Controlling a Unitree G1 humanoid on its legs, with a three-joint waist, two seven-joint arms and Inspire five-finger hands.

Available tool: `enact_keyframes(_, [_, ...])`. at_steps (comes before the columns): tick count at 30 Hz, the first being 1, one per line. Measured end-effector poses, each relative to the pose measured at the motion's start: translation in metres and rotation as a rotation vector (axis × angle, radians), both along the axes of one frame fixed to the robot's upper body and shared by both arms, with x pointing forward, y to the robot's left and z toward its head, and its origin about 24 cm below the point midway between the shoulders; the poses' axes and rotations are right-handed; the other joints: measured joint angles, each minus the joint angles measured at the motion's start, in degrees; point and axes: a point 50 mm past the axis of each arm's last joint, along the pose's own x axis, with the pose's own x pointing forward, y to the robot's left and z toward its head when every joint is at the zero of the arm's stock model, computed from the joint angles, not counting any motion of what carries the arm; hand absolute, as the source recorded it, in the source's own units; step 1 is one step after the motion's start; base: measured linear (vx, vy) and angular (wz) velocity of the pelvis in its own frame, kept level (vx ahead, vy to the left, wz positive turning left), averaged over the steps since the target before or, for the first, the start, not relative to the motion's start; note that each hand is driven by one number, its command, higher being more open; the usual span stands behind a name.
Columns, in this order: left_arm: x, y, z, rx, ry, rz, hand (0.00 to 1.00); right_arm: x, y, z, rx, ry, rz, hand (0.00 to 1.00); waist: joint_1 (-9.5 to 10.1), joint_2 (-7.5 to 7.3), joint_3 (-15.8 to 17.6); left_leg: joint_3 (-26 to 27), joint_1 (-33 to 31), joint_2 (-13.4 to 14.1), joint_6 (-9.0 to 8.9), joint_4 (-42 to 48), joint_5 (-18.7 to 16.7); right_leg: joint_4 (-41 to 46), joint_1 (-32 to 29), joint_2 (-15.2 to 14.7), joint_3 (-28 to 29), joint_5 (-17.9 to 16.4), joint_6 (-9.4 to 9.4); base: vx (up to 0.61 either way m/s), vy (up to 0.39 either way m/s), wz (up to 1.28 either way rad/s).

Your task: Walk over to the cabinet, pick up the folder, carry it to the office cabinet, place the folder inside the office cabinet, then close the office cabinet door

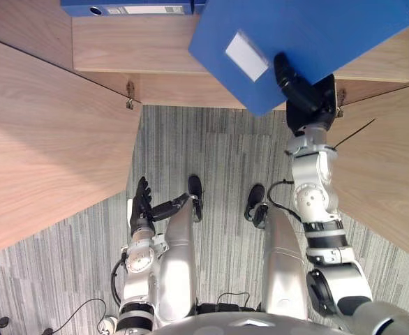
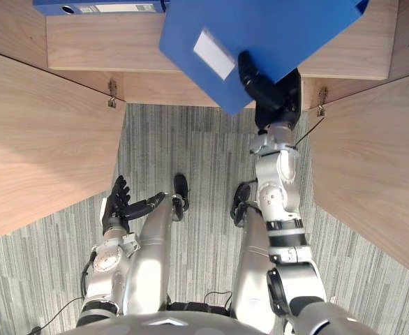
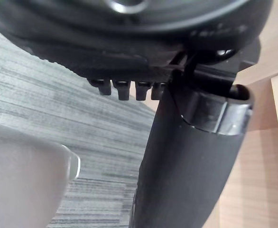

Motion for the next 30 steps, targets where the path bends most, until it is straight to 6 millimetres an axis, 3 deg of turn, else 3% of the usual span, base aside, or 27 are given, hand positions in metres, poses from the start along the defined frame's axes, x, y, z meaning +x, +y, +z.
enact_keyframes(7, [0.003,-0.015,0.002,0.005,0.002,-0.052,1.0,0.026,0.016,0.011,0.191,0.063,0.099,0.0,0.38,-0.08,-0.07,-0.06,1.94,-0.67,0.07,-2.36,1.0,-1.54,2.02,-0.51,-0.75,0.16,0.08,0.0,0.011,0.07])
enact_keyframes(12, [0.003,-0.019,0.0,0.007,0.014,-0.064,1.0,0.038,0.024,0.014,0.228,0.124,0.117,0.0,0.38,-0.4,-0.27,-0.18,3.05,-1.0,-0.07,-5.05,2.27,-3.57,3.15,-0.56,-1.42,0.93,0.07,0.01,0.0,0.06])
enact_keyframes(20, [0.003,-0.023,0.0,0.009,0.022,-0.064,1.0,0.049,0.034,0.042,0.254,0.14,0.102,0.0,0.38,-0.74,-0.44,-0.39,3.48,-1.2,-0.03,-7.0,3.64,-5.41,4.07,-0.6,-2.43,1.94,0.13,0.0,0.011,0.06])
enact_keyframes(21, [0.003,-0.023,0.0,0.009,0.023,-0.064,1.0,0.05,0.034,0.044,0.259,0.138,0.1,1.0,0.38,-0.74,-0.44,-0.4,3.48,-1.26,-0.05,-7.2,3.82,-5.6,4.08,-0.62,-2.48,2.01,0.14,-0.01,0.007,0.04])
enact_keyframes(30, [0.003,-0.029,-0.001,0.01,0.033,-0.06,1.0,0.051,0.024,0.056,0.436,0.143,0.03,1.0,0.5,-0.77,-0.46,-0.5,3.46,-1.62,-0.07,-8.49,5.08,-6.22,4.07,-0.87,-3.12,2.54,-0.06,-0.01,0.002,0.03])
